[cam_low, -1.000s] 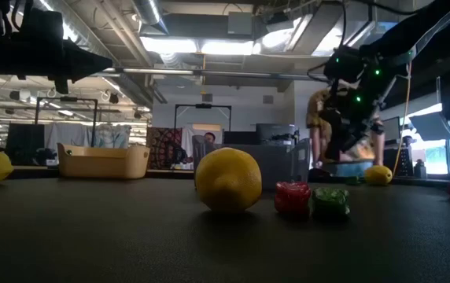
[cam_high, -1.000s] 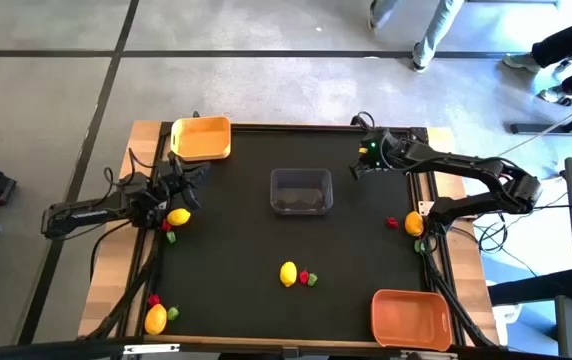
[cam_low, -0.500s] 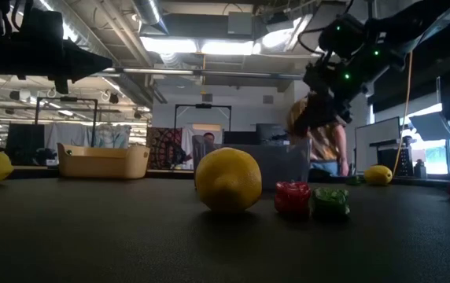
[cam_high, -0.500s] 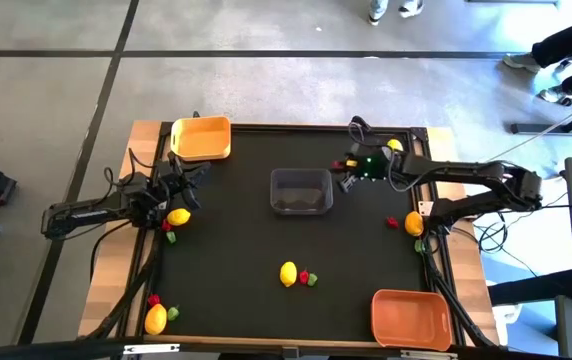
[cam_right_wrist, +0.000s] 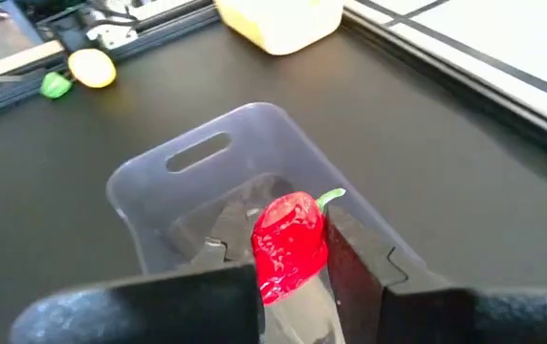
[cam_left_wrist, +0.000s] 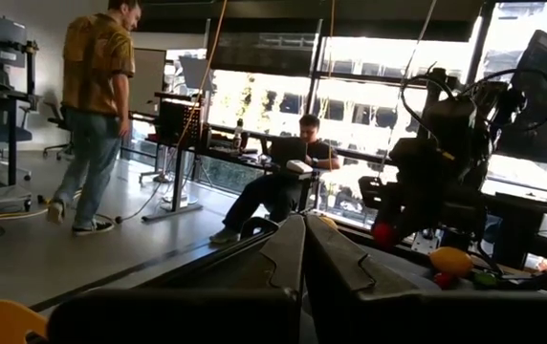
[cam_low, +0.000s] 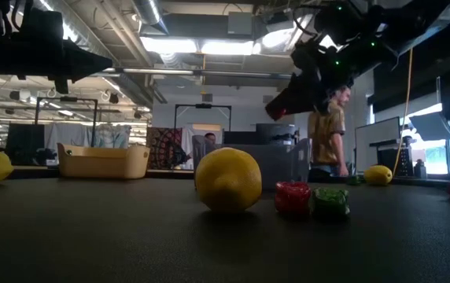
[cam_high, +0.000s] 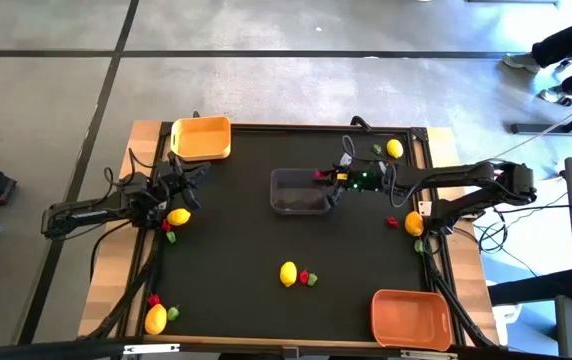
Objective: Sort produce into baskets
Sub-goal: Put the red bell pepper into the transparent bin, then put the yellow lemon into the yellow bin
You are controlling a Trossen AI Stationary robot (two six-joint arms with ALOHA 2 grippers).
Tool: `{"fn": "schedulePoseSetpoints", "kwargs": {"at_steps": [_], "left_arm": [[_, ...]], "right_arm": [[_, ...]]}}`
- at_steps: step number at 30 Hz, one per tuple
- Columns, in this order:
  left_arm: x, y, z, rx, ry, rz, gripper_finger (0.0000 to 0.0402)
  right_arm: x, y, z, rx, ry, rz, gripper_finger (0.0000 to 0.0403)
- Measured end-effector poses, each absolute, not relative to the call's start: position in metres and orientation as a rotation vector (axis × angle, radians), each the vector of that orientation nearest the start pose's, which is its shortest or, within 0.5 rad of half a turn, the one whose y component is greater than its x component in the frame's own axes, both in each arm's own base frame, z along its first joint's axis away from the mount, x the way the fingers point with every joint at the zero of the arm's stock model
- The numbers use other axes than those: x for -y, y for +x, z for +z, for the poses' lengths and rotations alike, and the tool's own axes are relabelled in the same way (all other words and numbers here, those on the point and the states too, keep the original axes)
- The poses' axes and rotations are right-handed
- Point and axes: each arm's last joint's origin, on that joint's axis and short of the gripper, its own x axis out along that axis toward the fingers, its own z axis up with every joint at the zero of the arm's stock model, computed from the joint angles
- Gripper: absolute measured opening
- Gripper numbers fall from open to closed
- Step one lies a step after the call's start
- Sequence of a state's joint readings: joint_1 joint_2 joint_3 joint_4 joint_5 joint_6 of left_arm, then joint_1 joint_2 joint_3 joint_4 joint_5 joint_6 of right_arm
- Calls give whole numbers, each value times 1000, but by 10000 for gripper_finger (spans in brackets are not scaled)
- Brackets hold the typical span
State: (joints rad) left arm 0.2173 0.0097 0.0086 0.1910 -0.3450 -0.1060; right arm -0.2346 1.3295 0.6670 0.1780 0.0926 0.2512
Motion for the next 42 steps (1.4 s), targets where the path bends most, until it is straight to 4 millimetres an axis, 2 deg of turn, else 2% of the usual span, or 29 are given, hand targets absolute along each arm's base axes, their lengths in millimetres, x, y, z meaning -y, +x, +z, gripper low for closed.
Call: {"fn": "schedulePoseSetpoints", "kwargs": {"at_steps": [13,28,31,35,42], "left_arm": [[-30,90,184,222,-117,550,5],[-30,90,184,222,-118,549,5],[-30,90,184,222,-118,550,5],[-30,90,184,229,-140,547,5],[-30,90,184,235,-161,544,5]], "right_arm": [[67,276,180,-560,279,-384,63],[67,276,179,-569,279,-387,162],[67,275,182,-567,255,-379,171],[66,267,196,-545,226,-388,172],[66,239,217,-596,72,-613,172]]}}
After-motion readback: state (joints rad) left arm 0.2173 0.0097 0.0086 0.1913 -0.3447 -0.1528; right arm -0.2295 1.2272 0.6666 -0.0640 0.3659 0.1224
